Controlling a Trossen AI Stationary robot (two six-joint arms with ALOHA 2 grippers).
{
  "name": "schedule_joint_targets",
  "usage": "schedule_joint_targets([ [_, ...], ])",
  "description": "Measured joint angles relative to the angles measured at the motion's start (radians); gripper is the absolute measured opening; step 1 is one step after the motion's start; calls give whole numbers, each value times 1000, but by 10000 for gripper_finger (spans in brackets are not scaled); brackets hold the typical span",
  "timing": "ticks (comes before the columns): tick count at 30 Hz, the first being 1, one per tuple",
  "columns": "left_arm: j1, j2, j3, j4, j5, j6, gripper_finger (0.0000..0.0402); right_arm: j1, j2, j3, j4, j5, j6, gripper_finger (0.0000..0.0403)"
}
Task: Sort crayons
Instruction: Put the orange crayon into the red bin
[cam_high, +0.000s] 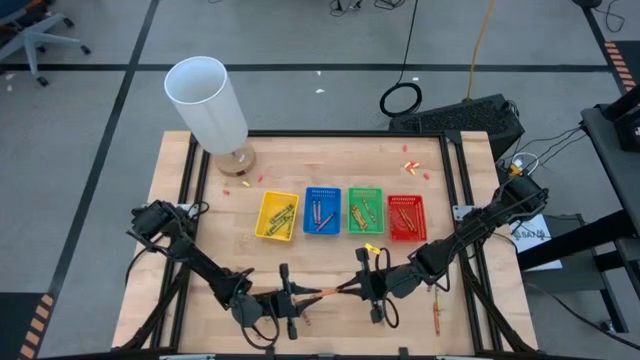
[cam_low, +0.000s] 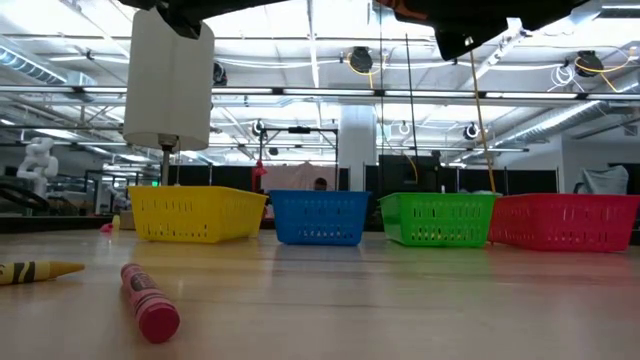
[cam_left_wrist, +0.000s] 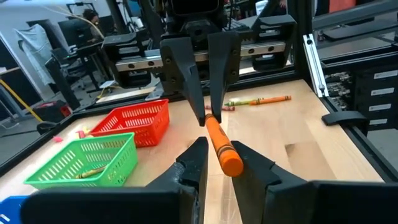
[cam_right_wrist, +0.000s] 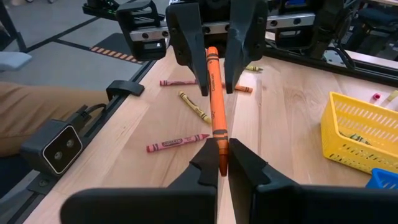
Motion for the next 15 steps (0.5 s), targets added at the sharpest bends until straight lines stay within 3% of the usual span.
schedule_joint_targets([
  [15, 5, 1, 0, 27, 6, 4, 66, 0, 0, 0, 0, -1, 11, 0],
])
